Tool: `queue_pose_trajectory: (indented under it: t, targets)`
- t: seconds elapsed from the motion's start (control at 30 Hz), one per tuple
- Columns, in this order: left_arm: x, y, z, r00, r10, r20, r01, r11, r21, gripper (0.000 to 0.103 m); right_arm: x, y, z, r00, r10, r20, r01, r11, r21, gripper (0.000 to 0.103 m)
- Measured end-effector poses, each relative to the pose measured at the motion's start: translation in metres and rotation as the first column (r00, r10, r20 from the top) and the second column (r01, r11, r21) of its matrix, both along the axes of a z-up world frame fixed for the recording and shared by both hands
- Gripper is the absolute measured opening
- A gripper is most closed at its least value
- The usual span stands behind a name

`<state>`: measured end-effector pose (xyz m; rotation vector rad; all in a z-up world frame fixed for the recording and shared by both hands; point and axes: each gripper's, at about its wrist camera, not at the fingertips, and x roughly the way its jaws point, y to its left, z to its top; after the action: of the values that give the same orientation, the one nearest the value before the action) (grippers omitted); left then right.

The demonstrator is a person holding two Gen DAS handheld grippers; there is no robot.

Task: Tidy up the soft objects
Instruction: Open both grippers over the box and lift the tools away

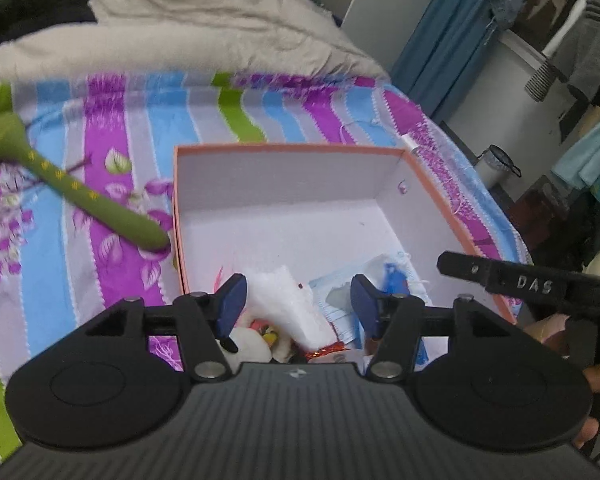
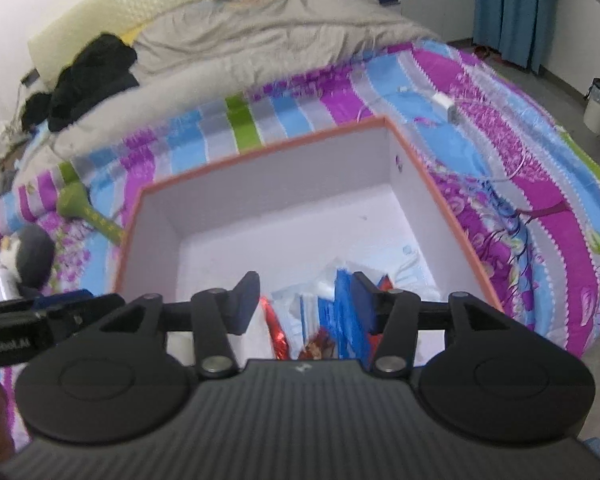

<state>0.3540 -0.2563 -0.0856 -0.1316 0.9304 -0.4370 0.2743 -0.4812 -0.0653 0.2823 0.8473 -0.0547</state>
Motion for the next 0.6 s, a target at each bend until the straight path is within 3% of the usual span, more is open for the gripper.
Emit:
queue_pose_trajectory:
  t: [0.33,0.6]
  targets:
    - [-0.050,0.021,0.082,0.992,0.009,0.129,-0.006,1.000,-0.020,0.063,-0.058,0.014,0.093,0.980,0.011,0.200,-0.011,1.000,-0.001,0.053]
    - [-0.115,0.047,0.129,0.976,-0.006,0.217,0.007,1.000,-0.005,0.063,-0.120,0.039,0.127,0.957,0.038,0.287,-0.039,0.999,-0.005,0.053]
